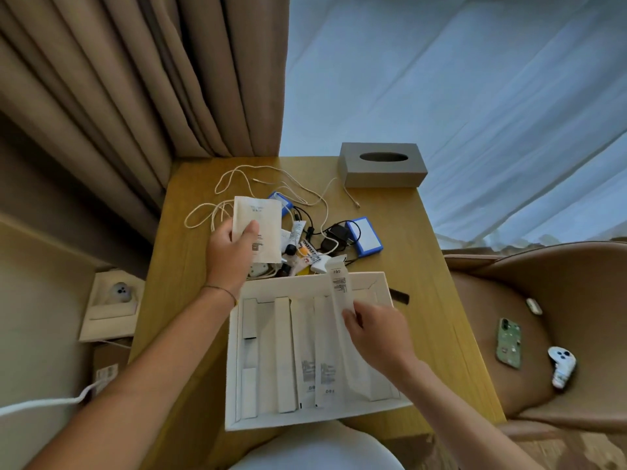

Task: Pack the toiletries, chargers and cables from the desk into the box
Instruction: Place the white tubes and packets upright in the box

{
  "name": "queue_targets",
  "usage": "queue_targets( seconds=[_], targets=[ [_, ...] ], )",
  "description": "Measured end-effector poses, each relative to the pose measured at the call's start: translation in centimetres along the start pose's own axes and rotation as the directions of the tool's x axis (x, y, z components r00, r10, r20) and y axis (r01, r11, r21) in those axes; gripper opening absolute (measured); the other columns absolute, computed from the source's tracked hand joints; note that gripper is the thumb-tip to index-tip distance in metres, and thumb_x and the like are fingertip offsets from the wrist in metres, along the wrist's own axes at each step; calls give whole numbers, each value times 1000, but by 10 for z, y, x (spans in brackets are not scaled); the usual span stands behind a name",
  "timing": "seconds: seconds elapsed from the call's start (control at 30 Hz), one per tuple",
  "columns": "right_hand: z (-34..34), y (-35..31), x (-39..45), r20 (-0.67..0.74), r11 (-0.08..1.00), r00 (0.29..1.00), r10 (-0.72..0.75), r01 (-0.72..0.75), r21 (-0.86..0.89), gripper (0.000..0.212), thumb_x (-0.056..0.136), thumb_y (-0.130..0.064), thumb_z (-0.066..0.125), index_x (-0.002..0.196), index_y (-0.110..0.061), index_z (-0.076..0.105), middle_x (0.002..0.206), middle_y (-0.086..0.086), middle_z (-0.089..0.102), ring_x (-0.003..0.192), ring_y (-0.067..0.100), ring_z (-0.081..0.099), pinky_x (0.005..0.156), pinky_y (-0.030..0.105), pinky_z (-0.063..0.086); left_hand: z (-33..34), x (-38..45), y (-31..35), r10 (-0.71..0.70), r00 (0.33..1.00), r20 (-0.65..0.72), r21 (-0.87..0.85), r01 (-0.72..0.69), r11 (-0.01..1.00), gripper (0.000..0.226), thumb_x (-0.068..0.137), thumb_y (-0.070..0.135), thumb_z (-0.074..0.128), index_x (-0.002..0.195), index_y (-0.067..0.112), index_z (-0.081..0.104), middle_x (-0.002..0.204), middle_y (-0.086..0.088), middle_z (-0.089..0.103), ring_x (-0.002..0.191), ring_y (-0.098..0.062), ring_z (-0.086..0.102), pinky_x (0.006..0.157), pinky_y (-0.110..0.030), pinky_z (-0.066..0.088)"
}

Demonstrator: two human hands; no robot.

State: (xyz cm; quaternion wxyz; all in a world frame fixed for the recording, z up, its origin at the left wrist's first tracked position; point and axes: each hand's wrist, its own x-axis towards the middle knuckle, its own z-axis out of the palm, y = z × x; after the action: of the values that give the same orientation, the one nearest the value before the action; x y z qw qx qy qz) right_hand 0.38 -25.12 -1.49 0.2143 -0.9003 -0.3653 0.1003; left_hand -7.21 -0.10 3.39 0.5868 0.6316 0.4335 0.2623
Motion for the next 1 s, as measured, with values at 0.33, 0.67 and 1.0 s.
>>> queue_targets(
  seconds=[0.33,0.67,1.0],
  targets=[
    [22,5,-7,211,970,972,101,-49,-237,41,97,-29,46,56,-23,42,56,-8,54,43,6,43,41,20,38,-12,-59,-9,-26,989,148,-100,42,994,16,96,16,64,97,32,66,90,12,73,76,1,71,58,-15,54],
    [38,-12,25,287,819,866,410,-211,-534,11,84,-19,60,76,-20,54,67,-2,51,62,17,53,55,28,41,-12,-80,-30,-73,958,279,20,70,997,21,93,9,66,95,30,66,92,10,73,81,-2,70,62,-18,57],
    [70,-8,27,376,757,882,285,33,-652,14,87,-15,64,98,-21,69,88,-3,68,83,19,68,60,29,41,-17,-85,-51,-126,928,350,275,27,961,38,85,9,74,113,27,57,101,7,69,91,-10,69,71,-32,61]
  ],
)
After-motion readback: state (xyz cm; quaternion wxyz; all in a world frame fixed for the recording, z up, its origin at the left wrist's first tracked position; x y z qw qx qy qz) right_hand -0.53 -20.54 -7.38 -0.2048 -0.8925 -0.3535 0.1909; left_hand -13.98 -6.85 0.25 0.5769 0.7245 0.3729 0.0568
